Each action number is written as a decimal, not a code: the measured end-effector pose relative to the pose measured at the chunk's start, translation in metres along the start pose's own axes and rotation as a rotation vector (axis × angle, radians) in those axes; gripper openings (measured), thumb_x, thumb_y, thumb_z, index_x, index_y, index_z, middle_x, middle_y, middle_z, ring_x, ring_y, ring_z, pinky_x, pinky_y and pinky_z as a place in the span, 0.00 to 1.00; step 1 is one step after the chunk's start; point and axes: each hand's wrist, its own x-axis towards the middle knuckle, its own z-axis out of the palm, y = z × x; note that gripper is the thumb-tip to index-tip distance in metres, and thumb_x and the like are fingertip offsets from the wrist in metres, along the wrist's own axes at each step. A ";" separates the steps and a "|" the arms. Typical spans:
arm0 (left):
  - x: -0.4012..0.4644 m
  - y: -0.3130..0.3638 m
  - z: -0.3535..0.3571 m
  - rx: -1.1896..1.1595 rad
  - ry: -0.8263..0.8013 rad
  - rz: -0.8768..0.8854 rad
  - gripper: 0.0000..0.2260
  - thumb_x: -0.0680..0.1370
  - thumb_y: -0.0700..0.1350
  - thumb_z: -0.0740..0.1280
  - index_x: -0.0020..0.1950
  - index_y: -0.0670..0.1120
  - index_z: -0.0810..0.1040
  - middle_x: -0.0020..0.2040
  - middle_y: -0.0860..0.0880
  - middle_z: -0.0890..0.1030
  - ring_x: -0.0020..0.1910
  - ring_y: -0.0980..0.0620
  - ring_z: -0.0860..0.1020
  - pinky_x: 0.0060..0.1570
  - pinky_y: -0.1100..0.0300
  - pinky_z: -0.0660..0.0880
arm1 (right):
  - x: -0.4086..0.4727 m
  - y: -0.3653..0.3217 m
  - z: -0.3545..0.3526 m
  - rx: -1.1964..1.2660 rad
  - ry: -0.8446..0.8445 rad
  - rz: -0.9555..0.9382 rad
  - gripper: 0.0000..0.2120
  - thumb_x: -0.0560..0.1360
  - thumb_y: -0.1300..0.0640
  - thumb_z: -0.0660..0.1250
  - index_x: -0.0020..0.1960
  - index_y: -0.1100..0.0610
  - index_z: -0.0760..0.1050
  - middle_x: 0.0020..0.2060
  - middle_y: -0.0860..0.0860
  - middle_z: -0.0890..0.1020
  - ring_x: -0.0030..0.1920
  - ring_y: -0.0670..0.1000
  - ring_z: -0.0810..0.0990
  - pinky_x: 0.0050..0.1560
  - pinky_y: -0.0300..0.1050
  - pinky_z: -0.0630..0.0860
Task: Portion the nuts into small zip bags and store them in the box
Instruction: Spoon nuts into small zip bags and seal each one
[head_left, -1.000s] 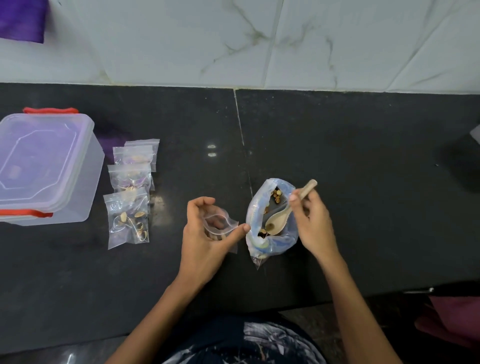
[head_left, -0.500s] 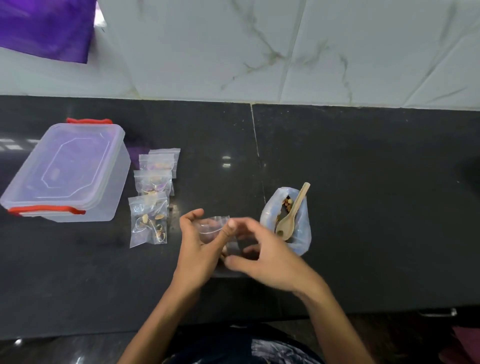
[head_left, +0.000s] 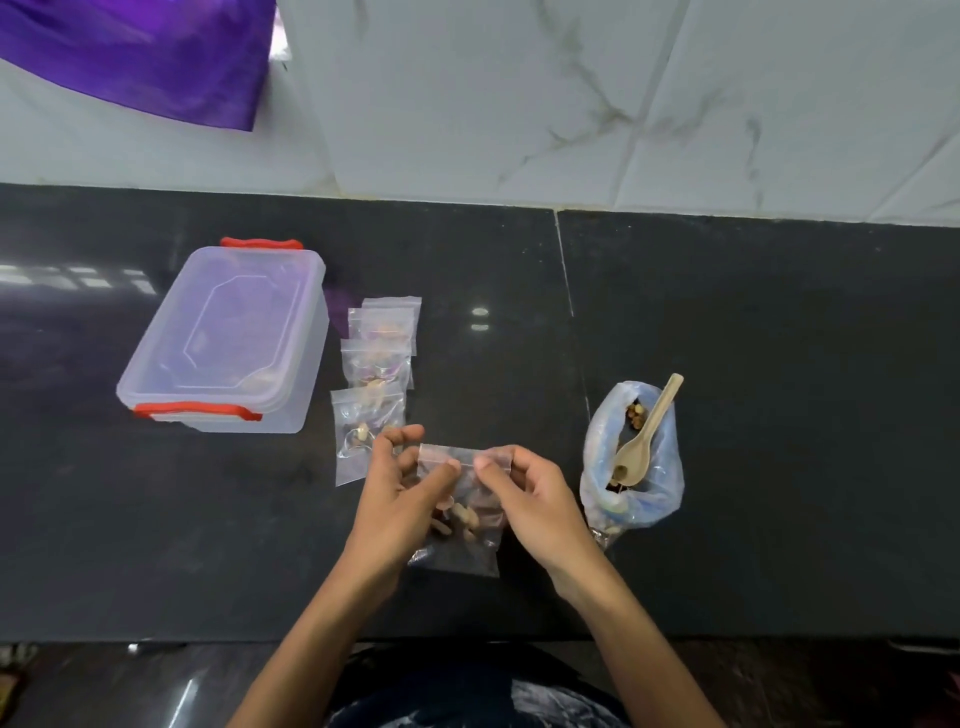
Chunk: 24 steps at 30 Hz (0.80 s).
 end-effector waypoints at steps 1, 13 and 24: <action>0.001 0.001 -0.003 0.001 -0.002 0.001 0.16 0.77 0.36 0.66 0.59 0.50 0.68 0.43 0.44 0.79 0.34 0.51 0.79 0.36 0.56 0.78 | 0.000 0.000 0.004 -0.004 0.003 0.005 0.07 0.78 0.56 0.65 0.50 0.57 0.79 0.41 0.51 0.84 0.42 0.45 0.83 0.42 0.36 0.78; -0.017 0.006 -0.017 -0.208 0.013 -0.045 0.16 0.74 0.33 0.69 0.56 0.46 0.68 0.40 0.44 0.83 0.34 0.51 0.83 0.32 0.60 0.80 | -0.011 0.001 0.031 0.082 0.073 0.014 0.09 0.77 0.57 0.66 0.49 0.62 0.81 0.42 0.58 0.85 0.46 0.56 0.84 0.48 0.50 0.81; -0.011 -0.002 -0.018 -0.233 -0.057 -0.064 0.05 0.70 0.43 0.70 0.37 0.42 0.79 0.34 0.45 0.82 0.32 0.51 0.81 0.34 0.60 0.78 | -0.016 0.004 0.020 0.180 0.095 0.045 0.08 0.76 0.55 0.66 0.48 0.59 0.81 0.39 0.54 0.85 0.42 0.51 0.84 0.48 0.46 0.79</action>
